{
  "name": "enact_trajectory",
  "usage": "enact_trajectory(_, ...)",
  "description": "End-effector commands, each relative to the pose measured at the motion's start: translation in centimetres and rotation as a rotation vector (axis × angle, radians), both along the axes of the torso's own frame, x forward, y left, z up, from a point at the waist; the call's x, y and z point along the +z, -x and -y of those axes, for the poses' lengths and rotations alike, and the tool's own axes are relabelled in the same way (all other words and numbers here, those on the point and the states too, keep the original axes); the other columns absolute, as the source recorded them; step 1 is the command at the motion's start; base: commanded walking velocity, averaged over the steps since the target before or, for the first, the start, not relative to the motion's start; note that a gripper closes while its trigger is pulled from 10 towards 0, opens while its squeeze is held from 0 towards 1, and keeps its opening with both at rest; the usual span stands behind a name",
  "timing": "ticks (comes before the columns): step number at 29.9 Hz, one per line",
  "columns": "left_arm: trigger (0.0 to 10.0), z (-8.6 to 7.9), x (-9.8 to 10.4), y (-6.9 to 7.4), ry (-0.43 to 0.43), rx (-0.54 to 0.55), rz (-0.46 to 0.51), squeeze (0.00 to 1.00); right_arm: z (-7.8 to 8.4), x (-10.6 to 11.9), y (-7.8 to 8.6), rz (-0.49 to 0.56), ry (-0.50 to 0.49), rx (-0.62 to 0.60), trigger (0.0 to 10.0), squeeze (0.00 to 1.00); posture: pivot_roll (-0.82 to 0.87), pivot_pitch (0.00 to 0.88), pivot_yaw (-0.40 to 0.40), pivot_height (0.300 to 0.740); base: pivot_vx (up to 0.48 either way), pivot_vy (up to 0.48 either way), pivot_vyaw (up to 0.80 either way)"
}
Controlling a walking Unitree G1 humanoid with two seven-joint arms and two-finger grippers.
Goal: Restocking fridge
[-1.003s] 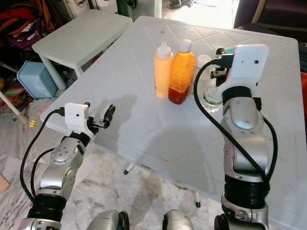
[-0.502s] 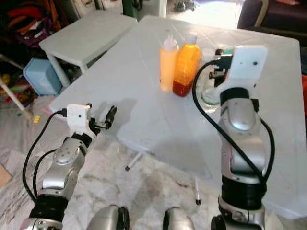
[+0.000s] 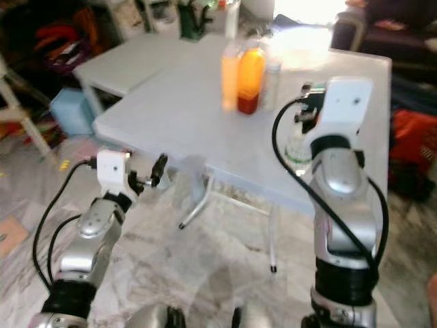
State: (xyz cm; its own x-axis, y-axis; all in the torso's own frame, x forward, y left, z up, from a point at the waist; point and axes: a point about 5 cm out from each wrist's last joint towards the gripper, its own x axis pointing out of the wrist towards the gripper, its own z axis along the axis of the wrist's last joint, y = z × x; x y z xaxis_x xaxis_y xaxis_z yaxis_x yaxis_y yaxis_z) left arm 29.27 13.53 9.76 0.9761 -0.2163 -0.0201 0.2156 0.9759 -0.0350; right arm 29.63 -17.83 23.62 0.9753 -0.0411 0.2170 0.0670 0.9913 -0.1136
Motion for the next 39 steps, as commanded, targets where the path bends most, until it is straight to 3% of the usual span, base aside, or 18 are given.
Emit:
enact_trajectory(1, 10.0, -0.1, 0.4, -0.2, -0.008, 0.002, 0.012, 0.0, -0.5, 0.7, 0.2, 0.045, 0.006, 0.041, 10.0, 0.0, -0.08, 0.03, 0.065, 0.74, -0.262, 0.0, 0.0)
enact_trajectory(10, 10.0, -0.6, 0.2, -0.1, -0.025, 0.01, 0.008, 0.0, -1.0, -1.3, 0.6, 0.02, 0.018, 0.152, 10.0, 0.0, -0.07, 0.037, 0.067, 0.74, -0.254, 0.0, 0.0)
enact_trajectory(14, 10.0, -0.9, 0.0, -0.1, -0.032, 0.011, 0.008, 0.0, -1.7, -3.4, 1.0, 0.0, -0.014, 0.236, 10.0, 0.0, -0.07, 0.03, 0.075, 0.74, 0.0, 0.0, 0.0)
enact_trajectory(15, 10.0, -1.1, -0.3, -0.1, -0.047, 0.013, 0.002, 0.0, -2.3, -4.8, 1.2, -0.032, -0.012, 0.28, 10.0, 0.0, -0.07, 0.026, 0.08, 0.74, 0.0, 0.0, 0.0)
enact_trajectory(19, 10.0, -1.4, -0.9, 0.0, -0.077, 0.008, -0.008, 0.0, -2.9, -6.9, 1.7, -0.102, -0.028, 0.306, 10.0, 0.0, -0.06, 0.013, 0.076, 0.74, 0.0, 0.0, 0.0)
enact_trajectory(21, 10.0, -1.8, -1.4, 0.1, -0.091, 0.028, -0.017, 0.0, -3.1, -8.8, 2.4, -0.147, -0.041, 0.288, 10.0, 0.0, -0.05, 0.003, 0.066, 0.74, 0.0, 0.0, 0.0)
enact_trajectory(25, 10.0, -2.7, -1.7, 0.3, -0.098, 0.088, -0.017, 0.0, -3.1, -9.6, 3.0, -0.137, -0.045, 0.219, 10.0, 0.0, -0.04, 0.0, 0.056, 0.74, 0.0, 0.0, 0.0)
enact_trajectory(29, 10.0, -4.0, -2.5, 0.6, -0.105, 0.172, -0.019, 0.0, -3.0, -9.7, 3.2, -0.107, -0.131, 0.096, 10.0, 0.0, -0.06, 0.0, 0.06, 0.74, 0.0, 0.0, 0.32)
enact_trajectory(39, 10.0, -2.6, -2.4, -0.4, -0.083, 0.14, -0.006, 0.0, -2.4, -9.8, 2.4, -0.077, -0.15, 0.072, 10.0, 0.0, -0.06, 0.0, 0.06, 0.74, 0.0, 0.0, 0.8)
